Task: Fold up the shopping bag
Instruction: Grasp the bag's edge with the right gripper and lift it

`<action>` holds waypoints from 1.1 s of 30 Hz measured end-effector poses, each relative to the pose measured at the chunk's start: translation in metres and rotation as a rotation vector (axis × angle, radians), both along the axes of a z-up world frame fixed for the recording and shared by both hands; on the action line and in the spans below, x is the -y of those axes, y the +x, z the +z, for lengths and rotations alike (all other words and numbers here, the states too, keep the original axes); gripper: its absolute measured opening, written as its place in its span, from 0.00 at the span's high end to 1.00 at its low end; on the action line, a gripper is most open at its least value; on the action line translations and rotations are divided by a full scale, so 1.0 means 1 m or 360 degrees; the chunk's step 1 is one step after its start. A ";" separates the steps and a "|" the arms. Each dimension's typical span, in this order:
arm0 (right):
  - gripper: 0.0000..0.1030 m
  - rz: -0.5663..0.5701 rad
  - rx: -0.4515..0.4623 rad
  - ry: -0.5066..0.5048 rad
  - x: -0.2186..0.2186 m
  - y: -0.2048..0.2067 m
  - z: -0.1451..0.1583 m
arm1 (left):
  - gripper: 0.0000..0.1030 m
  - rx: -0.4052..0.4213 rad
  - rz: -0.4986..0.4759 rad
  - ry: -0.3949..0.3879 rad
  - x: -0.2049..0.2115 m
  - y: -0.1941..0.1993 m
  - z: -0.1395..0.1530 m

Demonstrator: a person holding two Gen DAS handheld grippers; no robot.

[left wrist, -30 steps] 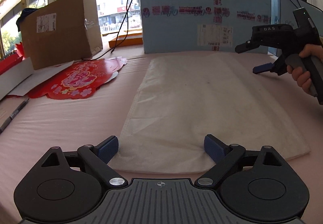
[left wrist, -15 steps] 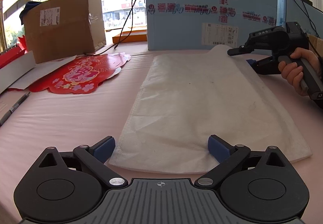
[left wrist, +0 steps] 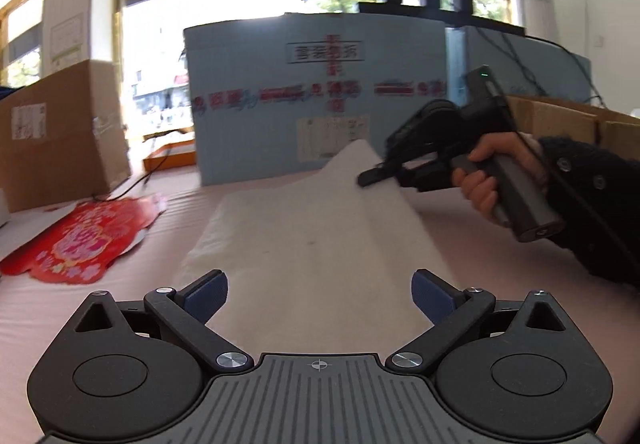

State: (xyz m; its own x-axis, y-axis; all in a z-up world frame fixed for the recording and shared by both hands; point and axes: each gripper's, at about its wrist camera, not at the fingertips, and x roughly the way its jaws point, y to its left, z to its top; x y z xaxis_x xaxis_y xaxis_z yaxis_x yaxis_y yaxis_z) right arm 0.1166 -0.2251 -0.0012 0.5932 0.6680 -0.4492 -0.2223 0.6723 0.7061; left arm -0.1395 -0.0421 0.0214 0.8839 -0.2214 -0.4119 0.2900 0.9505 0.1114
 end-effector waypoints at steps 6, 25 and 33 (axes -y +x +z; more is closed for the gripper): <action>0.96 -0.0389 0.0114 -0.0099 0.038 -0.055 0.027 | 0.03 -0.0012 -0.0295 0.0195 0.046 -0.003 -0.009; 0.93 -0.0580 -0.0149 0.0041 0.082 -0.233 0.003 | 0.13 0.0137 -0.0565 0.0484 0.064 -0.041 -0.018; 0.35 -0.0077 0.0217 -0.0348 0.088 -0.278 0.020 | 0.39 0.0014 -0.0552 0.0416 0.040 -0.025 -0.012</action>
